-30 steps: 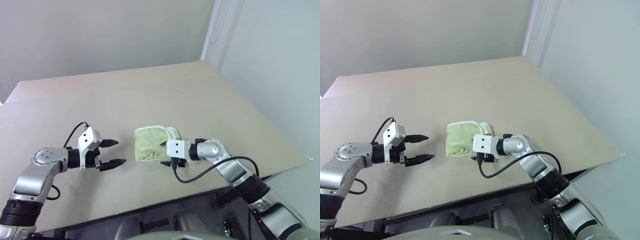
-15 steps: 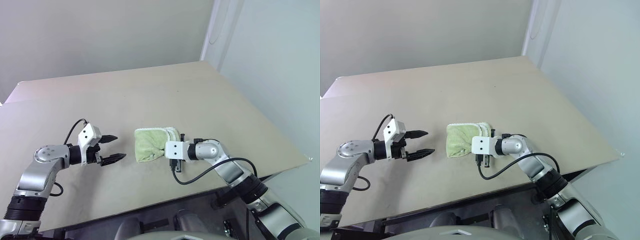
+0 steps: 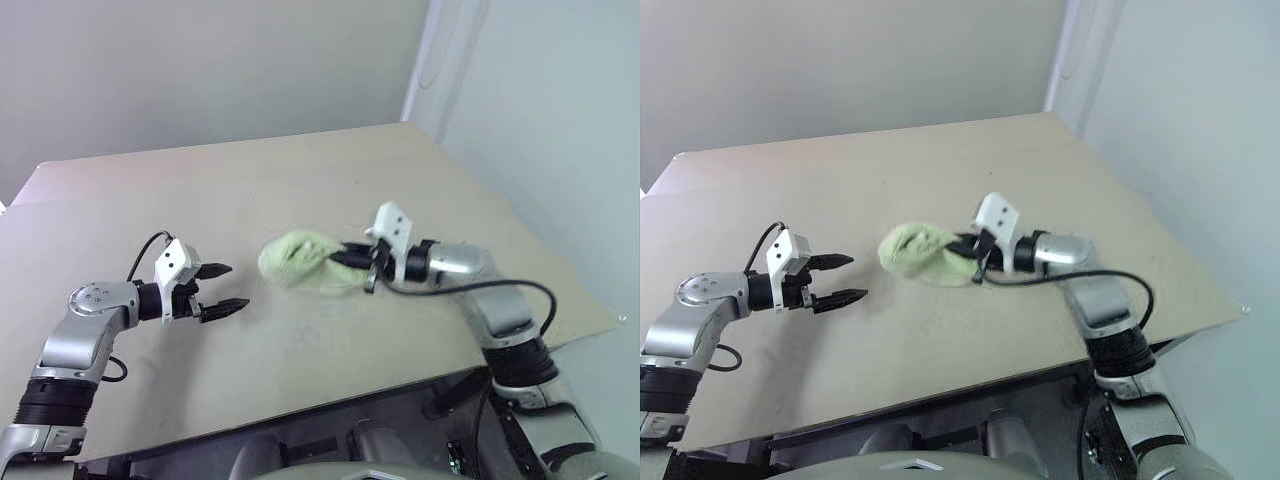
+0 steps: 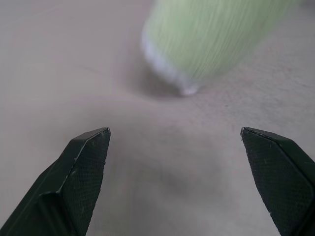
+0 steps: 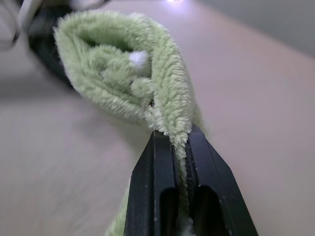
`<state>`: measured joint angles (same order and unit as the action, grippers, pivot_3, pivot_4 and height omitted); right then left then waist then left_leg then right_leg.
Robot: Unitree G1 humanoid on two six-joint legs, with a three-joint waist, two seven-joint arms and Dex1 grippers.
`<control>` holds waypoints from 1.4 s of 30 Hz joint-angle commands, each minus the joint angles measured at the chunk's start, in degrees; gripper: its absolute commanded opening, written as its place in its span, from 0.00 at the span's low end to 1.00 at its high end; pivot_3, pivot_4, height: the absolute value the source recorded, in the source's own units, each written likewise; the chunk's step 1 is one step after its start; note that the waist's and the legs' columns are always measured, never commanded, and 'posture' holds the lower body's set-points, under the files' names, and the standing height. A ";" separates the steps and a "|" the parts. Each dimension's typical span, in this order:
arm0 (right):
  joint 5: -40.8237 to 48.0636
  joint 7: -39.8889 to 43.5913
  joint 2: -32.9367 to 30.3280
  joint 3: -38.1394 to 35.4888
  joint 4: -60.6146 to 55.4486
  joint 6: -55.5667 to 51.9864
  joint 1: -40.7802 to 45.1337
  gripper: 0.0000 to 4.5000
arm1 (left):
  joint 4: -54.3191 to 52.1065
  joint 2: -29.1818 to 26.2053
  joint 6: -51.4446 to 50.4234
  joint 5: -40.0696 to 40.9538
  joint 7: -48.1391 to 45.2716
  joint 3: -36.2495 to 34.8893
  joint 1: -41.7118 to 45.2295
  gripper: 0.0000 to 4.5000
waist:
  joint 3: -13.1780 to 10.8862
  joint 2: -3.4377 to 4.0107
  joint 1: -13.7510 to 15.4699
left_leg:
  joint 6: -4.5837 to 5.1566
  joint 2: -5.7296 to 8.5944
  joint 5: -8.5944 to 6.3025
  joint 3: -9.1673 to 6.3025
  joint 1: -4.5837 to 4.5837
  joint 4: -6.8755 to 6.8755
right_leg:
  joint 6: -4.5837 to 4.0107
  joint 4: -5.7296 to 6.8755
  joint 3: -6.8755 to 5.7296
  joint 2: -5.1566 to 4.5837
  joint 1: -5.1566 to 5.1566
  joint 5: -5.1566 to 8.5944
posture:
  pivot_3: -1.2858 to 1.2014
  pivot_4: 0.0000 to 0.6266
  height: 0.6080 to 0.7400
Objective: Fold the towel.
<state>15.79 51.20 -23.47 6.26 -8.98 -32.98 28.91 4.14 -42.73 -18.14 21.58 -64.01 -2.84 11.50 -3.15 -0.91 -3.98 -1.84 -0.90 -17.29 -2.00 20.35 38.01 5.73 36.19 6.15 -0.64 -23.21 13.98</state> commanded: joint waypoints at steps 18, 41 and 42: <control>-14.19 -16.17 -6.57 -2.36 19.39 18.29 5.89 0.00 | -1.22 2.25 0.48 -1.60 1.16 2.33 2.00 1.00 | -0.07 0.12 -0.27 | 0.02 0.00 -0.01 0.08 0.04 -0.12 | -0.11 -0.01 0.08 0.03 -0.12 -0.09 | 0.52 0.00 1.00; -14.41 -6.59 -5.67 4.70 12.78 18.33 -6.23 0.34 | -2.76 1.23 -0.85 -0.91 1.64 0.82 1.24 1.00 | -0.07 0.12 -0.08 | 0.02 0.01 -0.01 0.08 0.02 -0.04 | 0.00 0.00 0.09 0.02 -0.06 -0.01 | 0.52 0.00 1.00; -13.10 -5.52 -5.88 4.04 11.64 17.12 -6.29 0.41 | -2.70 1.21 -0.89 -0.89 1.67 0.77 1.32 1.00 | -0.07 0.12 -0.07 | 0.02 0.01 -0.01 0.08 0.02 -0.04 | 0.01 0.00 0.09 0.02 -0.07 -0.01 | 0.52 0.00 1.00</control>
<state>0.39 44.31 -28.59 12.50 6.26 -15.10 22.16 3.26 -40.57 -19.33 20.40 -62.35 -0.80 12.04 -3.22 -0.79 -4.05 -1.83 -0.89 -17.29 -1.92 20.37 37.97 5.74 36.19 6.24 -0.62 -23.27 13.98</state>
